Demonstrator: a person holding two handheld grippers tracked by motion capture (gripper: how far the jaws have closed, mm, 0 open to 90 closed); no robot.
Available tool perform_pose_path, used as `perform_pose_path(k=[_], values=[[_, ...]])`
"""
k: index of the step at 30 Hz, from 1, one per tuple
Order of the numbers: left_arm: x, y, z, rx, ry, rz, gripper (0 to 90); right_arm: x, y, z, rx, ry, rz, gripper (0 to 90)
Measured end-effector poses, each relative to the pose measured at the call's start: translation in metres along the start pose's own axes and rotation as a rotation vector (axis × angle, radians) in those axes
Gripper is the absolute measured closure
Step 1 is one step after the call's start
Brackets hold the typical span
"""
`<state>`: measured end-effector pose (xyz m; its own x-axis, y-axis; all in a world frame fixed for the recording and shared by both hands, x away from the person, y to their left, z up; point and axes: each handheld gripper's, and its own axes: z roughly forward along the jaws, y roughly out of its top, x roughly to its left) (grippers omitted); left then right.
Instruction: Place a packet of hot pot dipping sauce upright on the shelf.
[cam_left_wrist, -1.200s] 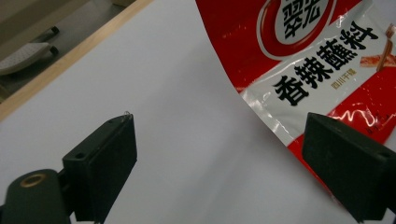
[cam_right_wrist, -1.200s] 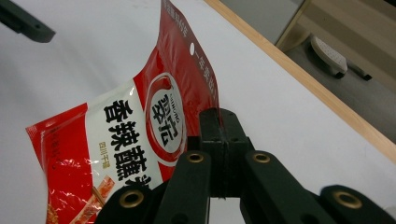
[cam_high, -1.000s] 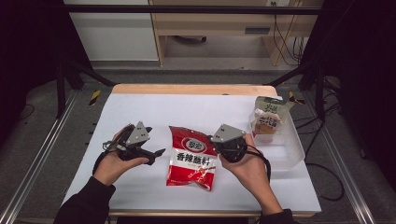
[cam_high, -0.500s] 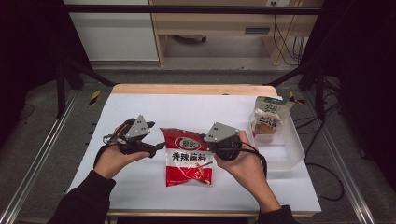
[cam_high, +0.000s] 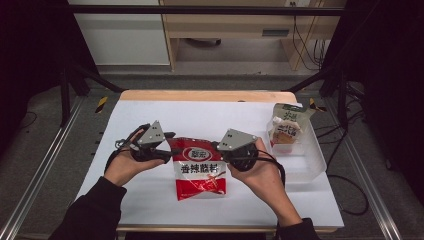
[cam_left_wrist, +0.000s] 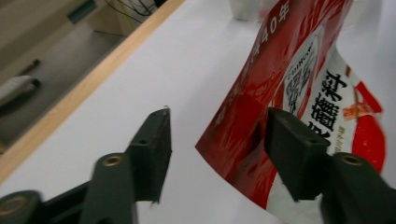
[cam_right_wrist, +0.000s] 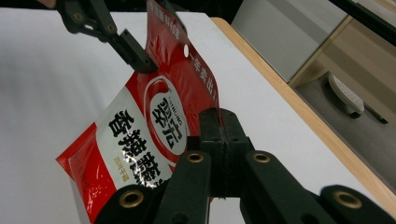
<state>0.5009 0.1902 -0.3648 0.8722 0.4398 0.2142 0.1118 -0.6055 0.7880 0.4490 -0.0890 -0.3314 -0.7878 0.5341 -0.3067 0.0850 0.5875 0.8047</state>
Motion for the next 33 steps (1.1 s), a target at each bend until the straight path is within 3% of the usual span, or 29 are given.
perform_pose_path(k=[10, 13, 16, 19, 23, 28, 31, 33], values=[[-0.003, 0.008, -0.005, 0.012, -0.116, -0.02, 89.3, -0.008, -0.002, -0.004, 0.038, 0.025, 0.021, 90.0], [-0.007, 0.011, -0.007, 0.015, -0.129, -0.006, 89.9, -0.012, -0.004, -0.006, 0.066, 0.035, 0.015, 85.5], [-0.01, 0.015, -0.008, 0.013, -0.133, 0.018, 90.0, -0.015, -0.002, -0.007, 0.122, 0.066, -0.017, 69.9], [-0.014, 0.019, -0.011, 0.006, -0.132, 0.039, 90.0, -0.017, 0.004, -0.006, 0.197, 0.067, -0.07, 52.1], [-0.017, 0.024, -0.013, 0.002, -0.134, 0.062, 90.0, -0.021, 0.014, -0.004, 0.259, 0.091, -0.117, 42.4], [-0.023, 0.03, -0.017, -0.011, -0.135, 0.084, 90.0, -0.023, 0.023, 0.001, 0.316, 0.15, -0.123, 39.7], [-0.025, 0.032, -0.019, -0.02, -0.138, 0.093, 90.0, -0.021, 0.026, 0.005, 0.35, 0.183, -0.14, 43.9], [-0.026, 0.033, -0.02, -0.015, -0.136, 0.103, 90.0, -0.019, 0.027, 0.007, 0.37, 0.205, -0.138, 51.3]])
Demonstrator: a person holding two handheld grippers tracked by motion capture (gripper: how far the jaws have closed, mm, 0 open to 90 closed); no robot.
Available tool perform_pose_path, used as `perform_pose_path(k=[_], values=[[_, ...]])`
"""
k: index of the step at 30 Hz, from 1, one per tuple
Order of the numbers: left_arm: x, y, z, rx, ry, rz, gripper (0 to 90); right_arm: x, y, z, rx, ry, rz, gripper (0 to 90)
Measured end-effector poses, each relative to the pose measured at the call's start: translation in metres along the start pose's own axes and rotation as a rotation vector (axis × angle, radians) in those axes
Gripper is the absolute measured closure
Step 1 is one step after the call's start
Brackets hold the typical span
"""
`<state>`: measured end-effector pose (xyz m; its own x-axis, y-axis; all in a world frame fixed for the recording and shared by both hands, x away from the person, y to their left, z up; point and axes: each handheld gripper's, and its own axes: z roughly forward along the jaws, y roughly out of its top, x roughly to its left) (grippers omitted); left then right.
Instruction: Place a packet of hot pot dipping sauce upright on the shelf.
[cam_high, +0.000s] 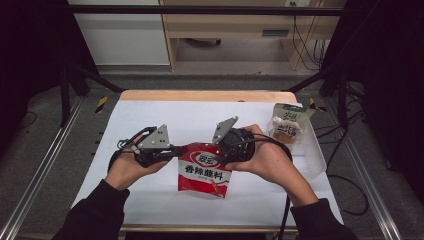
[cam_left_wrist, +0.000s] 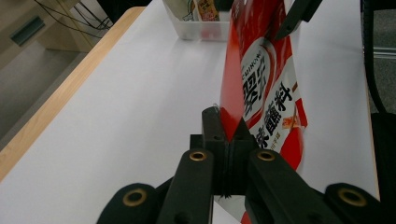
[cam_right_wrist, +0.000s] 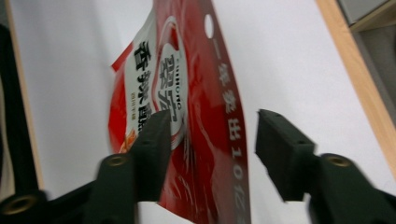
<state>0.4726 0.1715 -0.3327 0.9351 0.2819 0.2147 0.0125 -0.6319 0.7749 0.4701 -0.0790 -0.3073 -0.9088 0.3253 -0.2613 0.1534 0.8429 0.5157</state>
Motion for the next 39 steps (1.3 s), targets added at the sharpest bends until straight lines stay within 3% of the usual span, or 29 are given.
perform_pose_path(k=[7, 14, 33, 36, 39], values=[[-0.001, 0.004, -0.002, -0.013, 0.003, 0.003, 90.0, 0.001, 0.002, 0.002, 0.047, 0.038, -0.011, 77.6], [0.001, 0.006, -0.006, -0.024, 0.01, 0.002, 90.0, 0.0, 0.005, -0.002, 0.042, 0.063, -0.002, 89.1], [0.009, 0.012, -0.016, -0.064, 0.024, -0.026, 89.6, -0.008, 0.023, -0.017, 0.072, 0.011, -0.063, 90.0], [0.011, 0.009, -0.017, -0.097, 0.044, -0.055, 78.5, -0.01, 0.026, -0.019, 0.077, -0.006, -0.074, 90.0], [0.013, 0.005, -0.017, -0.122, 0.073, -0.086, 56.8, -0.013, 0.028, -0.022, 0.092, -0.027, -0.087, 90.0]])
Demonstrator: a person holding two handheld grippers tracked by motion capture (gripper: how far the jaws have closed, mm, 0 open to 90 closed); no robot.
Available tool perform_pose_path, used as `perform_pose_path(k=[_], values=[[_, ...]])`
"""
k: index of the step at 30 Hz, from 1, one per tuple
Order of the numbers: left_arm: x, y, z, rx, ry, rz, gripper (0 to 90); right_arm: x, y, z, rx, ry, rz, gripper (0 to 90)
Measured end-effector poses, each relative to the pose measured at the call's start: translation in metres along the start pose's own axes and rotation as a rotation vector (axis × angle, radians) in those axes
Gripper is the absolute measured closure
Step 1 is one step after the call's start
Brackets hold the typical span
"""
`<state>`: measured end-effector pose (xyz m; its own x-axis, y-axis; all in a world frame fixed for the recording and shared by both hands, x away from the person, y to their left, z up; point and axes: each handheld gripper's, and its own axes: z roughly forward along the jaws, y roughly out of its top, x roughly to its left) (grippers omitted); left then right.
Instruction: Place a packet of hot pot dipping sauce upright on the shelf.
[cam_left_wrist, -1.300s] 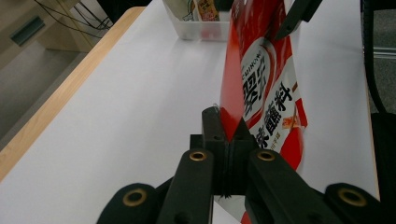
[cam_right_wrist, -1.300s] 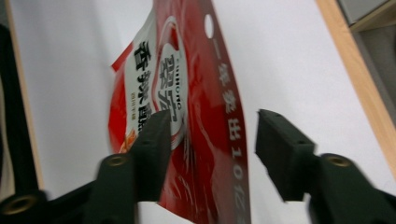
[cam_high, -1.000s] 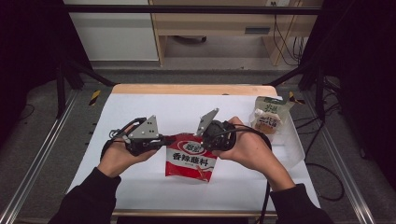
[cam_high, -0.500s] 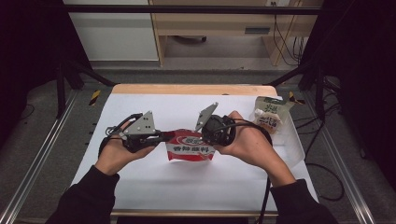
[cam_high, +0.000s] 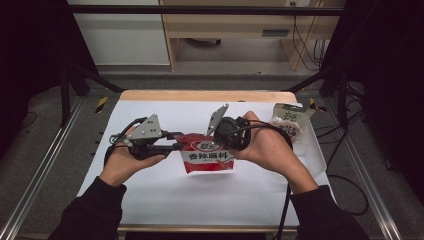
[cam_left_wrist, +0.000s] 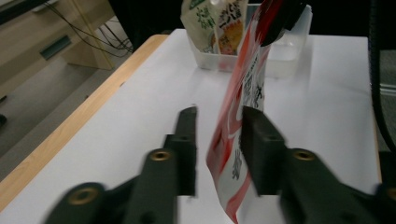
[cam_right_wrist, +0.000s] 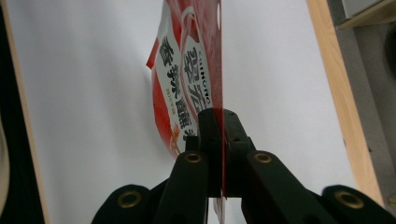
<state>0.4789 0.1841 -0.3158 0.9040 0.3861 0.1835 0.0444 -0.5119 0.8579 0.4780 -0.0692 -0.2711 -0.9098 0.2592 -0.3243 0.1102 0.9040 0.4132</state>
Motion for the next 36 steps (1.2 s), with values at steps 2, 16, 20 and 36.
perform_pose_path(k=[2, 16, 20, 36], values=[[0.002, -0.003, 0.0, -0.002, 0.025, -0.022, 41.3, -0.003, 0.0, -0.002, 0.015, -0.007, 0.0, 90.0], [0.001, -0.038, 0.015, 0.062, 0.075, -0.117, 12.8, -0.029, -0.01, -0.032, 0.011, -0.071, 0.007, 90.0], [0.0, -0.05, 0.018, 0.073, 0.07, -0.134, 11.8, -0.039, -0.013, -0.042, 0.017, -0.081, 0.019, 90.0], [-0.004, -0.105, 0.014, 0.082, 0.164, -0.258, 9.0, -0.062, -0.029, -0.074, -0.033, -0.154, 0.095, 90.0]])
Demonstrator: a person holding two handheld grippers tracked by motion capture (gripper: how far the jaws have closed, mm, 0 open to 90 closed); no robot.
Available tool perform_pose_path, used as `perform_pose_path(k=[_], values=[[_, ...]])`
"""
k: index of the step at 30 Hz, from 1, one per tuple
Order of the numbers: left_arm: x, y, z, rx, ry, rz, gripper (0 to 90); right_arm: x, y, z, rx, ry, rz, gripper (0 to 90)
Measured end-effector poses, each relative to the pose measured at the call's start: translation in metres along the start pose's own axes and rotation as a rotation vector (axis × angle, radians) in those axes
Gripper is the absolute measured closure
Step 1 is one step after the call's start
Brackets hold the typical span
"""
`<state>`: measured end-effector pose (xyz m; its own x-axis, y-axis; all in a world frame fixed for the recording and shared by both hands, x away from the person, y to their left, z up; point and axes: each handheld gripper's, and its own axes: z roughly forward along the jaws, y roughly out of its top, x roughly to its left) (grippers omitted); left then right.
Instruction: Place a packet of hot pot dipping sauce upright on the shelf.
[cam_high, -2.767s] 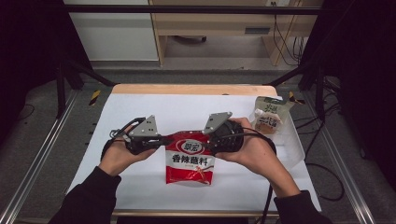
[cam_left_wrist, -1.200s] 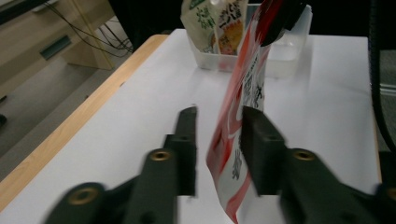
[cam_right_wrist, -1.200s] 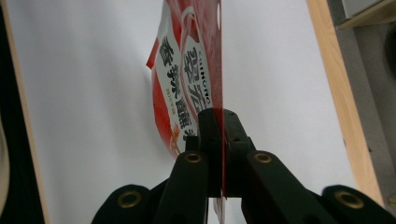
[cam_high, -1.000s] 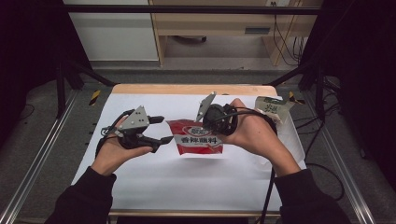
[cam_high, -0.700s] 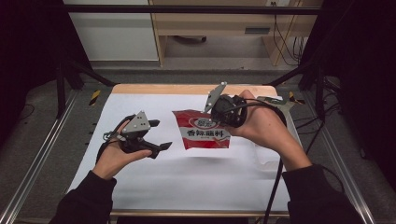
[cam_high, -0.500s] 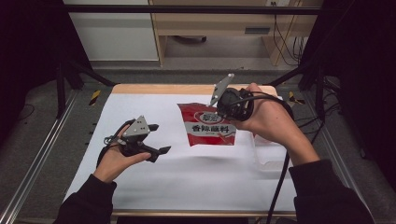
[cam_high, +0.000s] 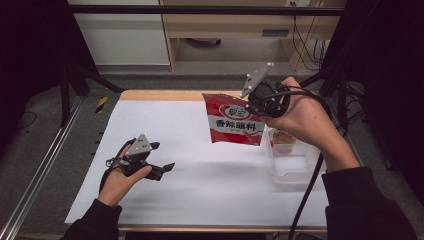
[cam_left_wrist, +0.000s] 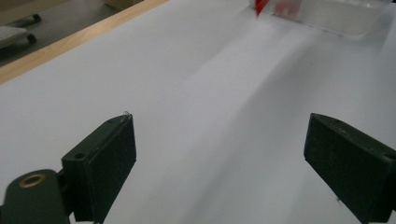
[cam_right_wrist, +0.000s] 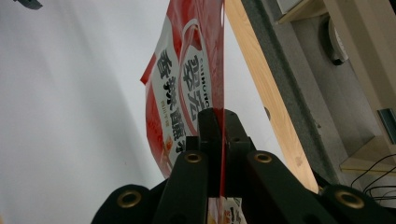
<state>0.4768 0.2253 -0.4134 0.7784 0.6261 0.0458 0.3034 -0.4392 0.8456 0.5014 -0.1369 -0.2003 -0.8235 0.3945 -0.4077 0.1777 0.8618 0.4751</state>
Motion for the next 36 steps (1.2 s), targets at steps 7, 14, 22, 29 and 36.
perform_pose_path(k=[7, 14, 22, 29, 36], values=[[0.008, -0.024, -0.001, 0.013, 0.068, -0.04, 7.8, -0.01, -0.008, -0.011, -0.002, -0.016, 0.023, 90.0], [0.015, -0.035, -0.001, 0.026, 0.119, -0.074, 7.5, -0.023, -0.025, -0.019, -0.004, -0.015, 0.06, 90.0], [0.018, -0.038, -0.004, 0.034, 0.142, -0.073, 7.5, -0.029, -0.048, -0.033, 0.011, -0.025, 0.1, 90.0], [0.019, -0.039, -0.004, 0.04, 0.148, -0.071, 7.5, -0.029, -0.067, -0.045, 0.027, -0.039, 0.123, 90.0], [0.019, -0.039, -0.004, 0.04, 0.15, -0.074, 7.5, -0.031, -0.084, -0.049, 0.039, -0.044, 0.145, 90.0]])
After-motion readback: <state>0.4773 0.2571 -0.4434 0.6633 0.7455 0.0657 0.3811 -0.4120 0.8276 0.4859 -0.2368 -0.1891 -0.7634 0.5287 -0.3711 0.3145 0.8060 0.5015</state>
